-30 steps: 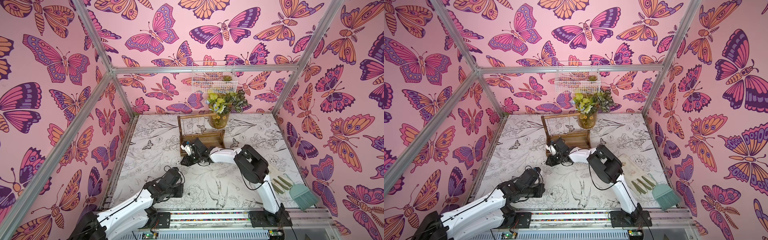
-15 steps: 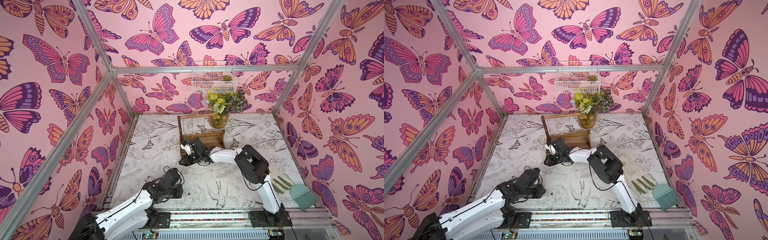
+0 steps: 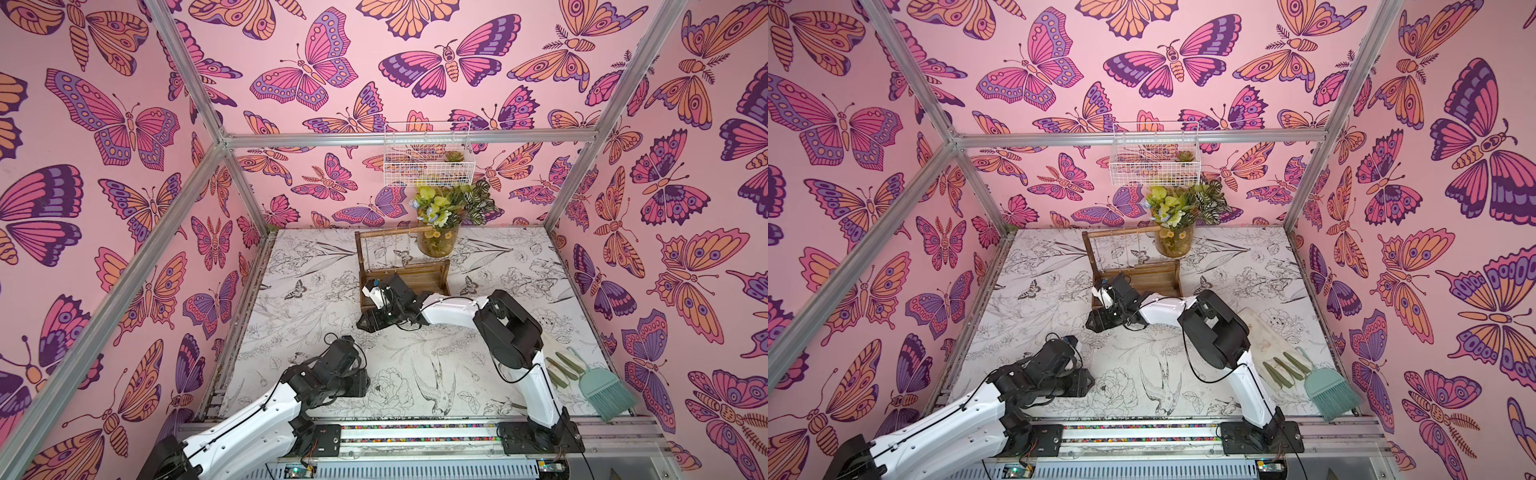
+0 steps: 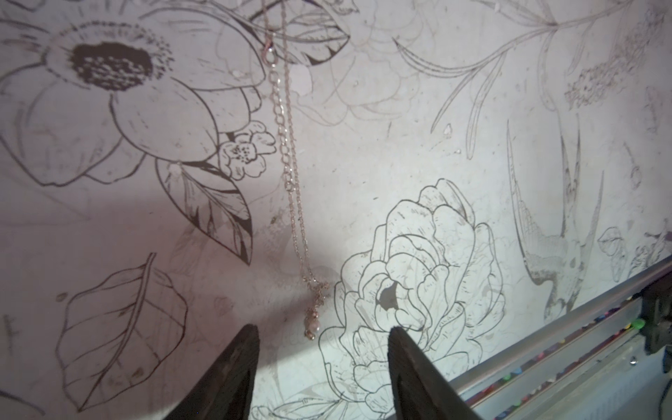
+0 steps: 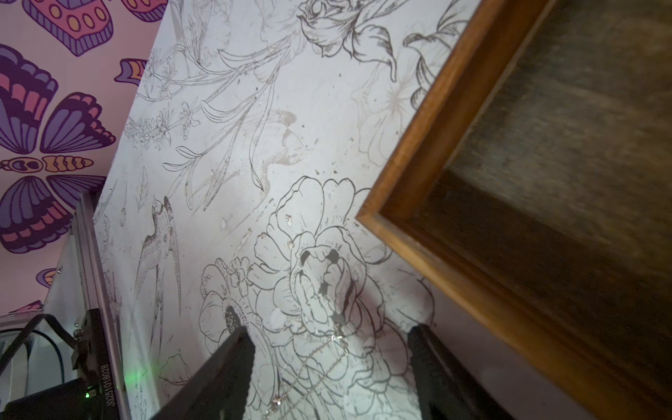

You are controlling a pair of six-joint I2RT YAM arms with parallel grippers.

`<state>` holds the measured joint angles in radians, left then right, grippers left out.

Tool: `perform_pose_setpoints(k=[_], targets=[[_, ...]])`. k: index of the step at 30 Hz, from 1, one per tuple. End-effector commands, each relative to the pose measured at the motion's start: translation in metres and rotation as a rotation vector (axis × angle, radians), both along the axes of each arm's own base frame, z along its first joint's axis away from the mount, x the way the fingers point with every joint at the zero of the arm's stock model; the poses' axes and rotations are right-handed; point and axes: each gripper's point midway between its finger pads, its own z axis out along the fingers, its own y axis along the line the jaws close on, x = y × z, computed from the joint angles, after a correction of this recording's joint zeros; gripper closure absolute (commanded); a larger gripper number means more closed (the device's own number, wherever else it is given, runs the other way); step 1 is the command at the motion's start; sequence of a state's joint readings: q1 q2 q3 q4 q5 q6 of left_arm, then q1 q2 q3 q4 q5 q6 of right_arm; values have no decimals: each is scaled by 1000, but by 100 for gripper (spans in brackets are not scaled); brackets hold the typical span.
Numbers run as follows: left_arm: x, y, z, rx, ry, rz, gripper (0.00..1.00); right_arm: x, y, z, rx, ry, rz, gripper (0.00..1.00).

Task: Take the necklace off the jewelry display stand
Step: Place the necklace at the center of the board, then take off the necklace from the stand.

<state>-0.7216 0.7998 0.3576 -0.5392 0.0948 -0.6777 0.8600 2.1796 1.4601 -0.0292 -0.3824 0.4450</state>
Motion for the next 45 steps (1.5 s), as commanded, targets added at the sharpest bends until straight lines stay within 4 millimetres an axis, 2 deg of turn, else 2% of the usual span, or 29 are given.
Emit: perform_pose_setpoints(k=[1, 9, 11, 15, 19, 22, 25, 26, 29, 33, 37, 45], targets=[[4, 4, 9, 21, -27, 8, 32, -7, -12, 10, -42, -6, -1, 22], [27, 4, 46, 38, -153, 16, 14, -4, -34, 60, -20, -29, -36, 15], [32, 3, 53, 39, -167, 11, 12, -2, -42, 72, -24, -32, -48, 14], [50, 1, 71, 30, -198, 11, 10, 4, -61, 99, -4, -49, -89, 1], [74, 5, 88, -5, -226, 35, 9, 15, -82, 126, -10, -116, -138, 1], [96, 9, 102, -28, -258, 42, 8, 29, -101, 146, 12, -142, -184, 1], [118, 12, 119, -12, -309, 18, 7, 49, -127, 164, 35, -164, -246, 0], [125, 11, 126, -13, -325, 9, 6, 56, -137, 169, 35, -178, -267, 3], [144, 11, 136, -28, -351, 8, 3, 77, -161, 176, 25, -223, -305, 11], [163, 3, 145, -62, -375, -2, 0, 107, -184, 187, 24, -288, -351, 13], [173, -1, 151, -71, -392, -14, 0, 126, -190, 199, 43, -356, -368, 15], [179, 3, 151, -70, -398, -11, 0, 155, -177, 203, 152, -494, -397, 25]])
